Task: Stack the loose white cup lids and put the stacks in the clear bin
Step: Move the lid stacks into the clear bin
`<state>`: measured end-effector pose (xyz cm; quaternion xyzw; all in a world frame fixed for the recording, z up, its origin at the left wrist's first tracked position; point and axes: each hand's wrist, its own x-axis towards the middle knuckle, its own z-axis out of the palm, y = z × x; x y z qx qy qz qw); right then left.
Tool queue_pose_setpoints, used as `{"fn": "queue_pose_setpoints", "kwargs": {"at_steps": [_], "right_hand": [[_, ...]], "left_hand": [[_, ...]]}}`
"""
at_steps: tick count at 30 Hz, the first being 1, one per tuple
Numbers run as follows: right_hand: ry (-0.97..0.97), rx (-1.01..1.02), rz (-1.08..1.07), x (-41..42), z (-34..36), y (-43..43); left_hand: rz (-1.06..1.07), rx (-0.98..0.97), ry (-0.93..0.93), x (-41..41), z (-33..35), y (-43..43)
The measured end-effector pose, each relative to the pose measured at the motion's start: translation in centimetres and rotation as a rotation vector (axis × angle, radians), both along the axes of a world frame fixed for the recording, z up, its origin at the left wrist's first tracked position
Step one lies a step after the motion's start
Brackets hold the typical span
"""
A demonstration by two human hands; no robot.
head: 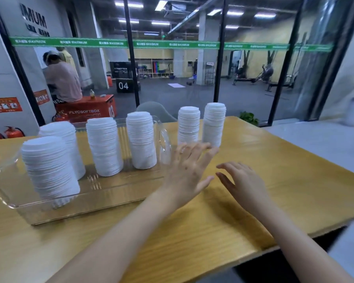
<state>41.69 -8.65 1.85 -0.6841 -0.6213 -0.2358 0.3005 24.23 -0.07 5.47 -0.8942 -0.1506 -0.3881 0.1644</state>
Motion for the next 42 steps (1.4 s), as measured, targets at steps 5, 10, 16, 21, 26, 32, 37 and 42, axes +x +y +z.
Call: {"fn": "queue_pose_setpoints", "kwargs": {"at_steps": [5, 10, 16, 21, 26, 32, 37, 42], "right_hand": [[0.137, -0.196, -0.152, 5.1, -0.5, 1.0], [0.298, -0.305, -0.180, 8.2, -0.1, 4.1], [0.424, -0.314, -0.172, 10.4, 0.3, 8.8], [0.573, -0.297, -0.139, 11.6, 0.0, 13.1], [0.664, -0.295, -0.135, 11.9, -1.0, 16.8], [0.736, -0.240, -0.104, 12.0, -1.4, 20.2], [0.876, -0.131, -0.062, 11.9, -1.4, 21.8], [0.887, -0.109, -0.086, 12.0, -1.5, 22.5]], "left_hand": [[0.008, -0.098, 0.063, 6.5, -2.9, 1.6], [0.173, -0.287, 0.087, 10.2, -4.0, 5.3], [0.297, -0.383, -0.024, 11.3, -5.2, 7.9], [0.356, -0.569, -0.117, 11.4, -5.7, 9.1], [0.349, -0.672, -0.165, 11.3, -5.9, 9.3], [0.366, -0.767, -0.190, 11.5, -5.8, 9.7], [0.366, -0.764, -0.153, 11.7, -5.6, 9.2], [0.387, -0.785, -0.115, 11.6, -5.7, 9.4]]}}
